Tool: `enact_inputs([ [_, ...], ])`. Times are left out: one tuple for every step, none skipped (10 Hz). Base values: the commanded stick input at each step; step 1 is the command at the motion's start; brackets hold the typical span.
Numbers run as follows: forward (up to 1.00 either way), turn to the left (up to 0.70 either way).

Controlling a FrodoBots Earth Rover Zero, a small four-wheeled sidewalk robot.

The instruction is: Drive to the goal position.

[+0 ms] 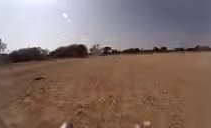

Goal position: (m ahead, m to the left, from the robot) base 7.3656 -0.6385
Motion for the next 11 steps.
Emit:
enact_inputs([
  [0.70, -0.16],
  [0.70, -0.35],
  [0.70, -0.35],
  [0.70, -0.29],
  [0.70, -0.15],
  [0.70, -0.02],
  [0.70, 0.00],
  [0.70, 0.00],
  [0.70, 0.00],
  [0.70, 0.00],
  [0.70, 0.00],
])
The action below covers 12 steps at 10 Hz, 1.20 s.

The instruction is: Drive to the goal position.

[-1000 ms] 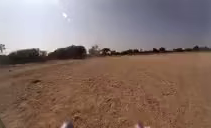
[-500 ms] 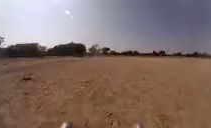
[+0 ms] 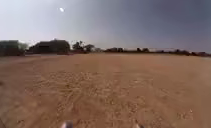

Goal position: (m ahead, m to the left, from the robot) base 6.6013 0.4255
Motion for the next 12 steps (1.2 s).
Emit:
enact_inputs([
  [0.70, 0.00],
  [0.70, 0.00],
  [0.70, 0.00],
  [0.70, 0.00],
  [0.70, 0.00],
  [0.70, 0.00],
  [0.70, 0.00],
  [0.70, 0.00],
  [0.70, 0.00],
  [0.70, 0.00],
  [0.70, 0.00],
  [0.70, 0.00],
])
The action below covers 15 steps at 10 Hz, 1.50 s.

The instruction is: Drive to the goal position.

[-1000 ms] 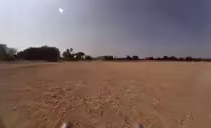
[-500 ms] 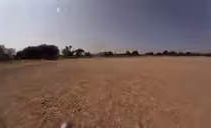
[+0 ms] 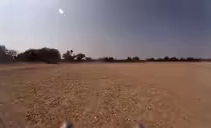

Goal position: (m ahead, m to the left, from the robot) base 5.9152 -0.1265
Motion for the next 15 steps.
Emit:
enact_inputs([
  [0.70, 0.00],
  [0.70, 0.00],
  [0.70, 0.00],
  [0.70, 0.00],
  [0.70, 0.00],
  [0.70, 0.00],
  [0.70, 0.00],
  [0.70, 0.00],
  [0.70, 0.00],
  [0.70, 0.00],
  [0.70, 0.00],
  [0.70, 0.00],
  [0.70, 0.00],
  [0.70, 0.00],
  [0.70, 0.00],
])
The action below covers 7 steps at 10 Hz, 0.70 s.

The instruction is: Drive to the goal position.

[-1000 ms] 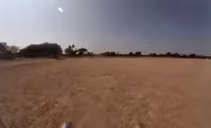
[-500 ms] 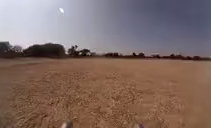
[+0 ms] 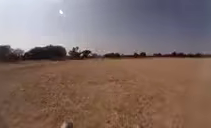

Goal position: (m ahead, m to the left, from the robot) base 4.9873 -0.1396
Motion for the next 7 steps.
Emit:
enact_inputs([
  [0.70, 0.00],
  [0.70, 0.00],
  [0.70, 0.00],
  [0.70, 0.00],
  [0.70, 0.00],
  [0.70, 0.00],
  [0.70, 0.00],
])
